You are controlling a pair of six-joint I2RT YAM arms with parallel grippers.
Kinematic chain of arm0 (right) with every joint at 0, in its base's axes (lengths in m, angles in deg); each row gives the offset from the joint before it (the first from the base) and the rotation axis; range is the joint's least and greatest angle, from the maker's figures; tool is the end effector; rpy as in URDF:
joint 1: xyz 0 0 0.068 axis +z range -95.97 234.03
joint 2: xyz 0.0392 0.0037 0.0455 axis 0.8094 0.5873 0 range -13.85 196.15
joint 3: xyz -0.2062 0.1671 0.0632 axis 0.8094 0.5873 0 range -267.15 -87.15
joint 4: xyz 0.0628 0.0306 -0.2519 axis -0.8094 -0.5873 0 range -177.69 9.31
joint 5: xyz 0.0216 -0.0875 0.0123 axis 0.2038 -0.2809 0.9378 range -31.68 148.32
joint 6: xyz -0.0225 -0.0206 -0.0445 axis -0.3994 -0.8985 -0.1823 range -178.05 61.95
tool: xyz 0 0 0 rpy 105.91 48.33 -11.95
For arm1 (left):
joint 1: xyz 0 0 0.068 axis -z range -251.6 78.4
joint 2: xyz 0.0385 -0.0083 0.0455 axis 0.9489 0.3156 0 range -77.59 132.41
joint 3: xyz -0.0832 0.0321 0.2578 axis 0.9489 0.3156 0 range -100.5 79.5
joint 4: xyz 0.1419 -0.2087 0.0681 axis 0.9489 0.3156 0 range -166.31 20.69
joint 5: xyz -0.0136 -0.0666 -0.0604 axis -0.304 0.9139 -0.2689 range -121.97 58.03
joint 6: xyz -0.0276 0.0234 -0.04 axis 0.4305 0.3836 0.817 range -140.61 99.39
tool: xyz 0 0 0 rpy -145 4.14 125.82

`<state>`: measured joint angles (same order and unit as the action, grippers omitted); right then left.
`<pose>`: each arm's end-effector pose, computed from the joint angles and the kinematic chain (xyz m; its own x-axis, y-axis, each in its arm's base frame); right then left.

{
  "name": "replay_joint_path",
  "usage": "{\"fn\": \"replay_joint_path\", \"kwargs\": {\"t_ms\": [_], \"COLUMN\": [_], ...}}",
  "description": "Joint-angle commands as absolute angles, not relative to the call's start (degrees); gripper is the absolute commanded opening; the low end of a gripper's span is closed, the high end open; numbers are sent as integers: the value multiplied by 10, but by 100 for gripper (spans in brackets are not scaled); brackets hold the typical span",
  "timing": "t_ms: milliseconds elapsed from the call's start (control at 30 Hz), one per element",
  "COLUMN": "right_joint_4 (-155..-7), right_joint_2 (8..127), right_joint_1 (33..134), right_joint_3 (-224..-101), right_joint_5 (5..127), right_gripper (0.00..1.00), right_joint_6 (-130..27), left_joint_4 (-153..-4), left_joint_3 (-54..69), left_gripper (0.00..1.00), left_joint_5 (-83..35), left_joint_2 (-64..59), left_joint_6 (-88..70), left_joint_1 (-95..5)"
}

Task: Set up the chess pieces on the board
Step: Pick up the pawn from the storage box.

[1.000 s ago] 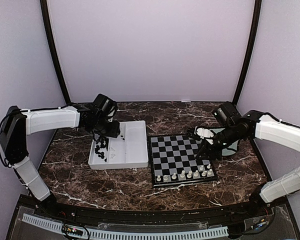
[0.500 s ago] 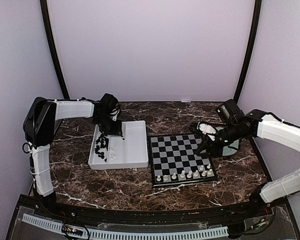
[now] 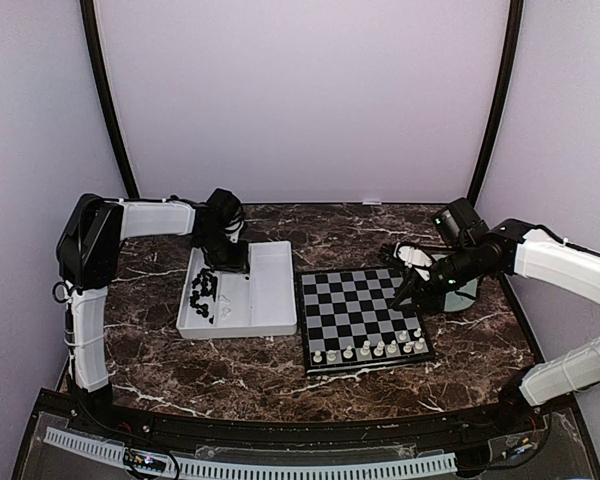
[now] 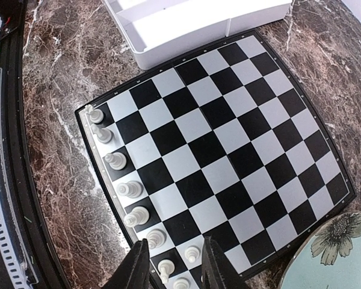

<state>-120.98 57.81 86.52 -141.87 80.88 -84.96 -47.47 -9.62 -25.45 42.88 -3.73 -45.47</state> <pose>0.2007 0.1440 0.2602 -0.3285 -0.7047 -0.6288 -0.9196 0.3906 0.0426 0.4010 -0.2012 0.1699 -0.8872 0.1139 -0.4471 0.2411 0.9407 -0.2387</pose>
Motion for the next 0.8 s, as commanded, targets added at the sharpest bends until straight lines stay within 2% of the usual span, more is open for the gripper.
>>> {"fn": "replay_joint_path", "kwargs": {"t_ms": [0,167,567,767], "right_joint_4": [-1196,-1195,-1192,-1191], "right_joint_2": [573,573,586,596], "right_joint_1": [861,861,861,861], "right_joint_3": [-1412,-1413,-1422,-1433], "right_joint_5": [820,820,830,840], "right_gripper": [32,32,31,31], "right_joint_6": [-846,-846,-848,-846], "left_joint_4": [-462,-460,-420,-438], "left_joint_3": [-113,-110,-119,-81], "left_gripper": [31,29,14,11], "left_joint_5": [-250,-262,-281,-295], "left_joint_2": [438,443,439,387], "left_joint_6": [-23,-20,-41,-96], "left_joint_1": [-455,-455,-455,-455]}}
